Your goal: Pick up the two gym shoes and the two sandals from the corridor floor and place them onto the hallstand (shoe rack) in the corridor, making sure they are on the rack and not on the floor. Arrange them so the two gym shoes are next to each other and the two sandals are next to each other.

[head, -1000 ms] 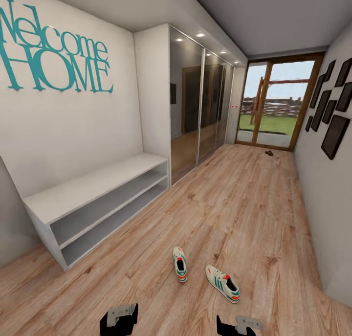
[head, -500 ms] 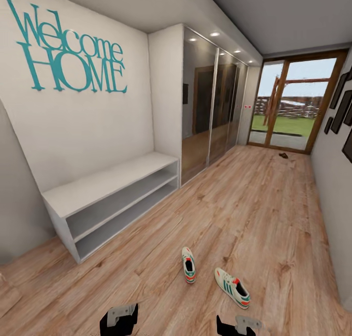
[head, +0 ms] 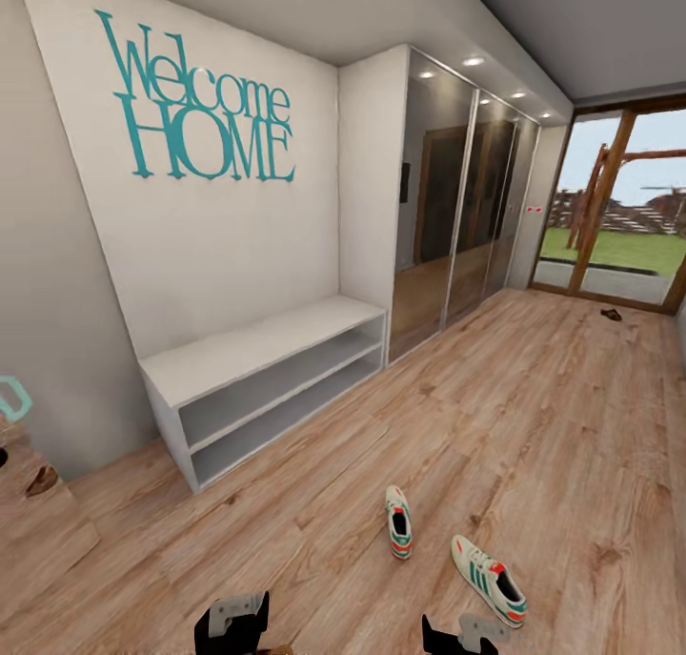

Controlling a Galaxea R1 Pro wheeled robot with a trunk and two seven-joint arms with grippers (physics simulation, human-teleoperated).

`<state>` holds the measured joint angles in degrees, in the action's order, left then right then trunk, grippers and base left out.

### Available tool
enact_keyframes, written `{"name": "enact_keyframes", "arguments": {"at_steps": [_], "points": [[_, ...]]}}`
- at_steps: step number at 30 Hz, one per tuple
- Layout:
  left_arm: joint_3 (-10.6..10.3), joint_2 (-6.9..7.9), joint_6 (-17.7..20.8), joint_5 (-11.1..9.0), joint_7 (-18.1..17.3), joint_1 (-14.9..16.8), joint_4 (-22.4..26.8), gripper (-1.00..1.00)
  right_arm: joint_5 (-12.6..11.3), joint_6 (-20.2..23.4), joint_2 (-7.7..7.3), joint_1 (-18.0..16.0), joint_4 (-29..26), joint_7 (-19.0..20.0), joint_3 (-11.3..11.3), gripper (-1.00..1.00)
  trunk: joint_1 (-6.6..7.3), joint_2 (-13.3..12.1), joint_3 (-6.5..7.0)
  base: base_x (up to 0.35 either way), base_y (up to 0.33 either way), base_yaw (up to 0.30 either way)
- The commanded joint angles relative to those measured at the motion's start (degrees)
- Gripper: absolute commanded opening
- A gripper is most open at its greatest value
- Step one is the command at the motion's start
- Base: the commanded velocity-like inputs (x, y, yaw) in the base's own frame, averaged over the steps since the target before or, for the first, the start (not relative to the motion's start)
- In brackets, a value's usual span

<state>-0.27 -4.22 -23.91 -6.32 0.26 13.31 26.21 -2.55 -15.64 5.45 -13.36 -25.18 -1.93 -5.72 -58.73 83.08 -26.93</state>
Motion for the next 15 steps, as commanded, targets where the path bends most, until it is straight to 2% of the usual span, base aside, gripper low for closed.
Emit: {"name": "enact_keyframes", "arguments": {"at_steps": [1, 15], "points": [[0.00, 0.00, 0.00, -0.01, 0.00, 0.01, -0.01, 1.00, 0.00, 0.00, 0.00, 0.00, 0.01, 0.00, 0.01, 1.00, 0.00, 0.00, 0.00, 0.000, 0.000, 0.289], [0.01, 0.00, 0.00, -0.01, 0.00, 0.00, 0.00, 1.00, 0.00, 0.01, 0.00, 0.00, 0.01, 0.00, -0.01, 1.00, 0.00, 0.00, 0.00, 0.000, 0.000, 0.292]]}}
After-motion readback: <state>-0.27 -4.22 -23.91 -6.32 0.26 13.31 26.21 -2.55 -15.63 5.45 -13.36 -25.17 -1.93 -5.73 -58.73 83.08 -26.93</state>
